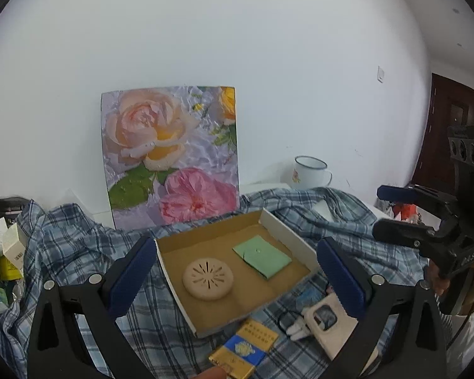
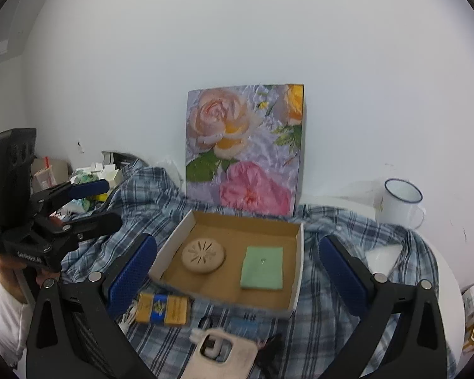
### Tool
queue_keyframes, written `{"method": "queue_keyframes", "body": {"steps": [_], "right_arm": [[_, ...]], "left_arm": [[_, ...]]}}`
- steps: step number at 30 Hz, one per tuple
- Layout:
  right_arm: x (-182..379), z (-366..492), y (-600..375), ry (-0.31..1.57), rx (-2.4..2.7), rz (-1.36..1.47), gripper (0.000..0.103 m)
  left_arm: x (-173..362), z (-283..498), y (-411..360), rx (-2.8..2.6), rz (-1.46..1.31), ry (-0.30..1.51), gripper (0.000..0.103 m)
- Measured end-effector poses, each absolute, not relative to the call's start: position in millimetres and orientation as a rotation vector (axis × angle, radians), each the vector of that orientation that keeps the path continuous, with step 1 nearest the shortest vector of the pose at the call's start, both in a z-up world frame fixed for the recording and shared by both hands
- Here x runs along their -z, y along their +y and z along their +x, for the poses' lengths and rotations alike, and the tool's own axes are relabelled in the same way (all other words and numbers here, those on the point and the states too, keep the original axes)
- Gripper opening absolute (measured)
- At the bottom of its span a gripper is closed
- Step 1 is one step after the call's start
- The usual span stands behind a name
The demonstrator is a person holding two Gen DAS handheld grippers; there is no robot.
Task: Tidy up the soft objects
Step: 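Withdraw both tools from the box toward the remaining items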
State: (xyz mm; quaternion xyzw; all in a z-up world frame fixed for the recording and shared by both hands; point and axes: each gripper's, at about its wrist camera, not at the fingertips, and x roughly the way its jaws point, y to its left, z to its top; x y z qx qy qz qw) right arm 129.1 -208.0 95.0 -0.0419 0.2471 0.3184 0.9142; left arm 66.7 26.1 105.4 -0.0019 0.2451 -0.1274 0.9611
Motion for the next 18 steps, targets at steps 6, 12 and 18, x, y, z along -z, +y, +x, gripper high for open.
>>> {"method": "queue_keyframes", "body": {"steps": [6, 12, 18], "right_arm": [[-65, 108, -210, 0.557, -0.652, -0.095, 0.102], [-36, 90, -219, 0.608, -0.620, -0.067, 0.102], [-15, 77, -222, 0.646, -0.605, -0.054, 0.102]], "left_arm": [[-82, 65, 25, 0.289, 0.004, 0.535, 0.103], [-64, 56, 15, 0.334, 0.061, 0.575, 0.103], [-43, 54, 4, 0.404, 0.145, 0.637, 0.103]]}}
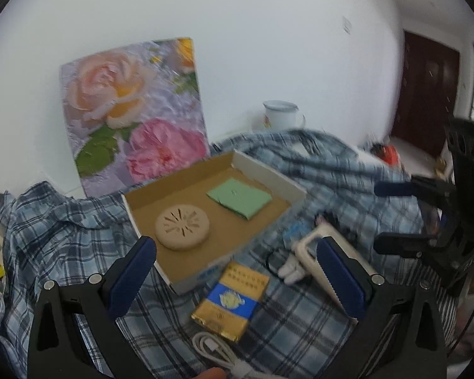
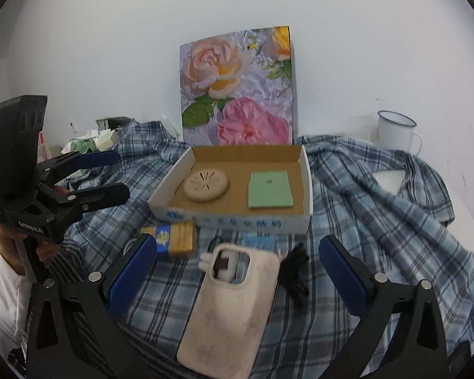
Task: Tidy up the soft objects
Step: 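Withdraw both tools from the box toward the remaining items, then grasp the gold-and-blue pack with the left tool while the right tool grasps the cream phone case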
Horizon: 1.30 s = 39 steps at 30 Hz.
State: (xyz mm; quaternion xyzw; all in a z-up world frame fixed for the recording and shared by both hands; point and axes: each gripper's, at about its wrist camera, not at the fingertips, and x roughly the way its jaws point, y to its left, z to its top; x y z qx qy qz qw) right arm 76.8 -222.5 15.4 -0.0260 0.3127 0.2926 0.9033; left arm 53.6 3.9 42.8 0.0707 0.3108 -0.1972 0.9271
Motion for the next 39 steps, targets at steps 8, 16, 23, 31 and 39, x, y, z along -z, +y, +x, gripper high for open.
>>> {"method": "queue_keyframes", "body": {"steps": [8, 16, 23, 31, 39], "right_arm": [[11, 67, -214, 0.710, -0.619, -0.145, 0.102], [29, 67, -218, 0.752, -0.632, -0.136, 0.102], [38, 72, -217, 0.783, -0.654, -0.126, 0.102], [45, 76, -215, 0.823, -0.658, -0.117, 0.102], [48, 78, -212, 0.844, -0.653, -0.127, 0.102]], "left_arm": [[-3, 66, 3, 0.477, 0.181, 0.778, 0.103], [32, 87, 13, 0.469, 0.126, 0.943, 0.088], [45, 95, 10, 0.436, 0.159, 1.002, 0.088], [43, 85, 0, 0.510, 0.207, 0.993, 0.065], [49, 89, -4, 0.503, 0.222, 1.023, 0.065]]}}
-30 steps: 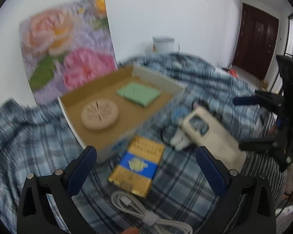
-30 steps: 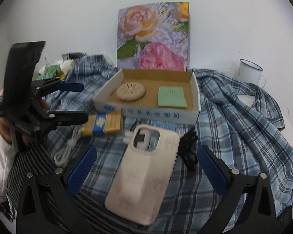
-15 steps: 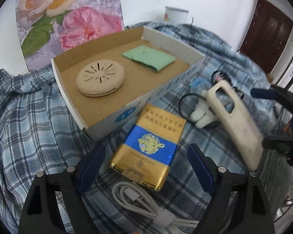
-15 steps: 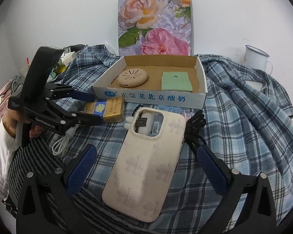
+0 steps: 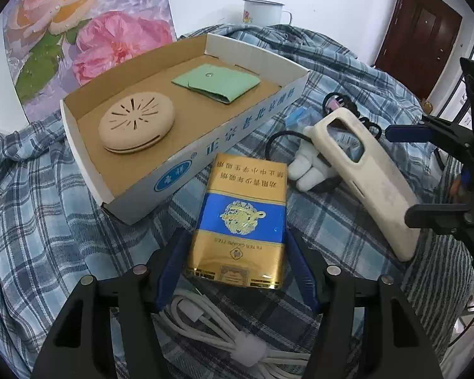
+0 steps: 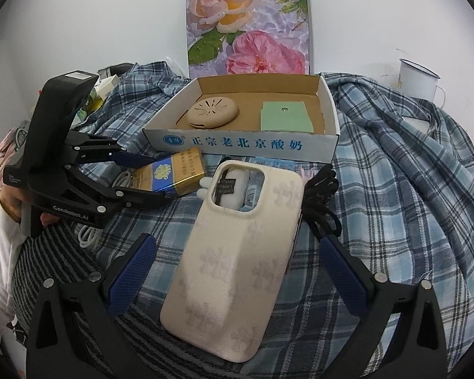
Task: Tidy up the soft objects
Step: 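Grasp the gold-and-blue pack with the left tool while the right tool grasps the cream phone case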
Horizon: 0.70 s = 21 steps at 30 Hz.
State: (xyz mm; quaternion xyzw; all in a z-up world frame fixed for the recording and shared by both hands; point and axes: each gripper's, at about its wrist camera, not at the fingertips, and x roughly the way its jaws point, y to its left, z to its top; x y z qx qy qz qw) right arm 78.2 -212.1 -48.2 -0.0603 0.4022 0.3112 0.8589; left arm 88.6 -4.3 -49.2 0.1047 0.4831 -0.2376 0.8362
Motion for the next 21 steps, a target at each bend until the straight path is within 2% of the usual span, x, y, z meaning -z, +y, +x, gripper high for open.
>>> {"method": "queue_keyframes", "body": {"steps": [7, 21], "right_arm": [[48, 77, -207, 0.858, -0.641, -0.143, 0.102], [63, 94, -198, 0.982, -0.552, -0.096, 0.102]], "left_arm": [[47, 86, -4, 0.518, 0.210, 1.001, 0.057], [35, 78, 0, 0.509, 0.195, 0.936, 0.057]]}}
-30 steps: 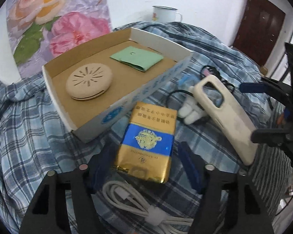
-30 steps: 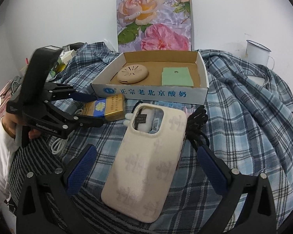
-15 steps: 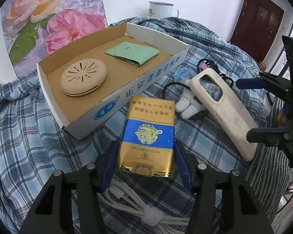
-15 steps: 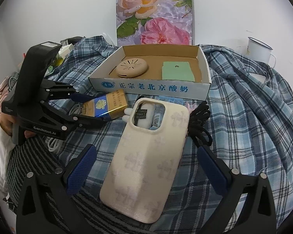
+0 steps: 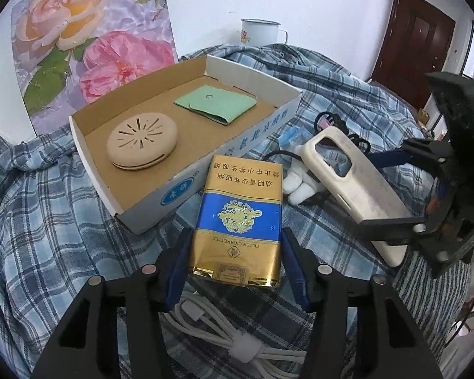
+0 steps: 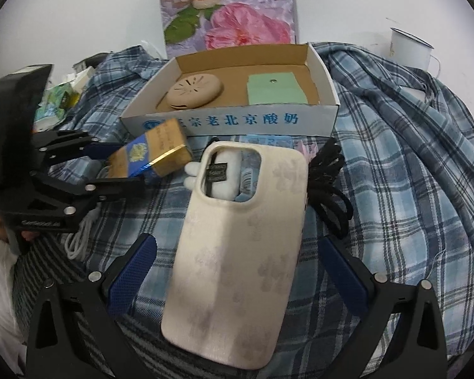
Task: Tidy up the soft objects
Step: 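Grasp the gold-and-blue pack with the left tool while the right tool grasps the cream phone case, then lift the pack and phone case and carry both over the box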
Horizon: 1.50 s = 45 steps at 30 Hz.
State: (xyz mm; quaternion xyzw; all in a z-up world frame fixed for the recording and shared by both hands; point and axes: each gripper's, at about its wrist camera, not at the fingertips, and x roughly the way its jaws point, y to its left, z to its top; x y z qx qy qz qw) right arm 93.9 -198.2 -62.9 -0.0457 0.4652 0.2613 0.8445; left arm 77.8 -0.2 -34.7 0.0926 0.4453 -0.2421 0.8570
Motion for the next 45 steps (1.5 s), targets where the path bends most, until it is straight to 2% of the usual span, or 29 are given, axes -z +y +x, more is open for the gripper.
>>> {"method": "queue_keyframes", "body": {"steps": [5, 7, 8, 22, 45], "right_arm": [[71, 98, -187, 0.975, -0.465, -0.159, 0.093], [72, 96, -184, 0.951, -0.431, -0.190, 0.078], [71, 95, -183, 0.942, -0.431, -0.197, 0.076], [45, 74, -182, 0.811, -0.466, -0.222, 0.075], [-4, 72, -186, 0.559, -0.544, -0.158, 0.074]], "left_arm": [[30, 75, 2, 0.510, 0.182, 0.912, 0.057], [26, 74, 5, 0.516, 0.171, 0.899, 0.057], [25, 73, 5, 0.517, 0.168, 0.896, 0.057], [16, 67, 10, 0.520, 0.151, 0.853, 0.057], [-35, 56, 34, 0.397, 0.032, 0.603, 0.057]]}}
